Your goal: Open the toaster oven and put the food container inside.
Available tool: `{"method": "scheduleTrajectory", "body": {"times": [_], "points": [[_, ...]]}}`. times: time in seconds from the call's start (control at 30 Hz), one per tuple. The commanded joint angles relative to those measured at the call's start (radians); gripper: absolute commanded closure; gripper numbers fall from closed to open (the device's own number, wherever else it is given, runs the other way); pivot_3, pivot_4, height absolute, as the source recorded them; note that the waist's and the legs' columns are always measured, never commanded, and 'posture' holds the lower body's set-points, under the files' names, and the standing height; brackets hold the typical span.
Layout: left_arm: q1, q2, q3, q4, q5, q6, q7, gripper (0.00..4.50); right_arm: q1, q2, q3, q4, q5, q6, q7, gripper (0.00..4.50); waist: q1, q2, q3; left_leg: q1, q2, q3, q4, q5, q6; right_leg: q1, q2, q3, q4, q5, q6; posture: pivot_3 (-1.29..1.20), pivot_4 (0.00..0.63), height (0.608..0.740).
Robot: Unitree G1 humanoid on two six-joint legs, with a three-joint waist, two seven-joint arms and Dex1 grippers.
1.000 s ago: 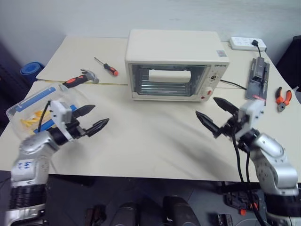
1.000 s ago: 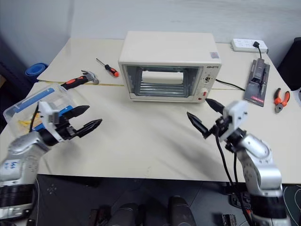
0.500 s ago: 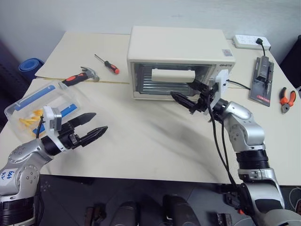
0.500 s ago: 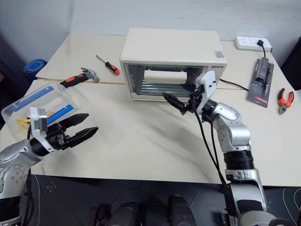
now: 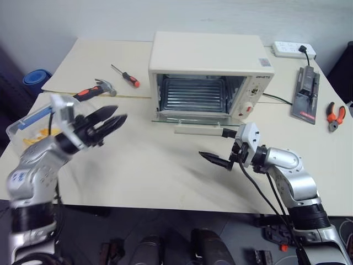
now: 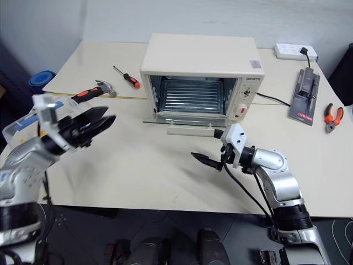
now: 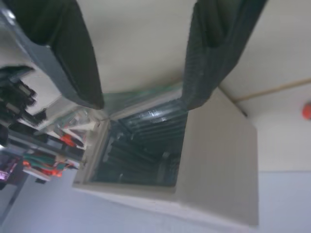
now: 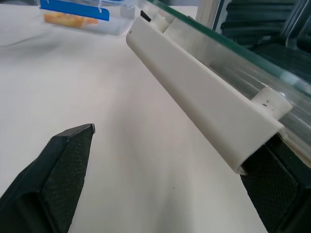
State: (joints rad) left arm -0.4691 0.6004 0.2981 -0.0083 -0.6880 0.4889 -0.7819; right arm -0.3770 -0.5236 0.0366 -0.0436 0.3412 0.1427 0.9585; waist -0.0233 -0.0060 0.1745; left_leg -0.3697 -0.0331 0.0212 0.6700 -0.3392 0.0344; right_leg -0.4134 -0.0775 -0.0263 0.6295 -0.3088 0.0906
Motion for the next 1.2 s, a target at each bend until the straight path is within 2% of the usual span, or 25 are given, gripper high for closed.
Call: {"method": "scheduleTrajectory", "body": {"times": [0.03,0.17,0.2,0.37,0.63,0.8,0.97,1.0,1.03,1.07,1.2], "points": [[-0.105,-0.035,-0.094,0.117,0.11,-0.105,-0.027,3.06,0.013,0.0,0.006,-0.06,-0.006,-0.05,0.01,0.0,0.002,0.0,0.0,0.0,0.0,0.0,0.001,0.0,0.0,0.0,0.0,-0.001,0.0,0.0,0.0,0.0,0.15,0.74],[-0.232,-0.098,-0.189,0.301,0.219,-0.213,-0.066,4.29,0.042,-0.012,0.0,-0.057,-0.031,-0.079,0.006,0.0,0.002,0.0,0.0,-0.001,0.0,0.0,0.001,0.0,0.0,0.0,0.0,-0.002,0.002,0.0,0.0,0.0,0.15,0.74],[-0.245,-0.109,-0.205,0.321,0.23,-0.23,-0.088,4.47,0.052,-0.015,-0.005,-0.057,-0.034,-0.084,0.003,0.0,0.003,0.0,0.0,-0.001,0.0,0.0,0.001,0.0,0.0,0.0,0.0,-0.002,0.002,0.0,0.0,0.0,0.15,0.74],[-0.25,-0.151,-0.274,0.375,0.291,-0.287,-0.151,4.47,0.174,-0.037,-0.056,-0.071,-0.037,-0.127,-0.016,0.0,0.006,0.0,0.0,-0.002,0.0,-0.002,0.001,0.0,0.0,0.0,0.0,-0.003,0.001,0.0,0.0,0.0,0.15,0.74],[-0.147,-0.163,-0.33,0.345,0.401,-0.36,-0.124,4.47,0.484,-0.064,-0.273,-0.148,0.025,-0.259,-0.04,0.0,0.025,0.0,0.0,-0.001,0.0,-0.002,0.01,0.0,0.0,0.004,0.0,-0.002,0.0,0.001,0.001,0.0,0.15,0.74],[-0.063,-0.182,-0.317,0.296,0.424,-0.385,-0.079,4.47,0.48,-0.075,-0.341,-0.178,0.098,-0.239,-0.043,0.0,0.019,0.0,0.0,0.002,0.0,-0.001,0.01,0.001,0.001,0.006,0.0,0.002,0.0,0.004,0.003,0.0,0.15,0.74],[0.046,-0.189,-0.254,0.197,0.396,-0.374,-0.004,4.47,0.397,-0.069,-0.329,-0.181,0.176,-0.183,-0.025,0.0,0.02,0.0,0.0,0.002,0.0,-0.001,0.009,0.001,0.0,0.004,0.0,0.002,0.002,0.004,0.002,0.0,0.15,0.74],[0.097,-0.187,-0.206,0.143,0.364,-0.357,0.025,4.19,0.357,-0.064,-0.311,-0.179,0.199,-0.171,-0.008,0.0,0.02,0.0,0.0,0.001,0.0,-0.001,0.009,0.001,0.001,0.003,0.0,0.002,0.002,0.004,0.002,0.0,0.15,0.74],[0.17,-0.183,-0.127,0.07,0.311,-0.331,0.059,4.09,0.308,-0.052,-0.286,-0.173,0.222,-0.154,0.004,0.0,0.017,0.0,0.0,0.001,0.0,-0.001,0.009,0.001,0.001,0.003,0.0,0.002,0.001,0.004,0.002,0.0,0.15,0.74],[0.241,-0.178,-0.05,0.004,0.256,-0.3,0.084,3.92,0.265,-0.038,-0.263,-0.162,0.221,-0.163,0.013,0.0,-0.005,0.0,0.0,0.001,0.001,0.0,0.009,0.001,0.001,0.003,0.0,0.003,0.001,0.004,0.002,0.0,0.15,0.74],[0.457,-0.169,0.199,-0.161,0.119,-0.216,0.194,2.77,0.182,0.013,-0.201,-0.142,0.216,-0.176,0.028,0.0,-0.002,0.0,0.0,0.001,0.003,0.0,0.007,0.001,0.001,0.002,0.0,0.002,0.0,0.004,0.0,0.0,0.15,0.74]]}}
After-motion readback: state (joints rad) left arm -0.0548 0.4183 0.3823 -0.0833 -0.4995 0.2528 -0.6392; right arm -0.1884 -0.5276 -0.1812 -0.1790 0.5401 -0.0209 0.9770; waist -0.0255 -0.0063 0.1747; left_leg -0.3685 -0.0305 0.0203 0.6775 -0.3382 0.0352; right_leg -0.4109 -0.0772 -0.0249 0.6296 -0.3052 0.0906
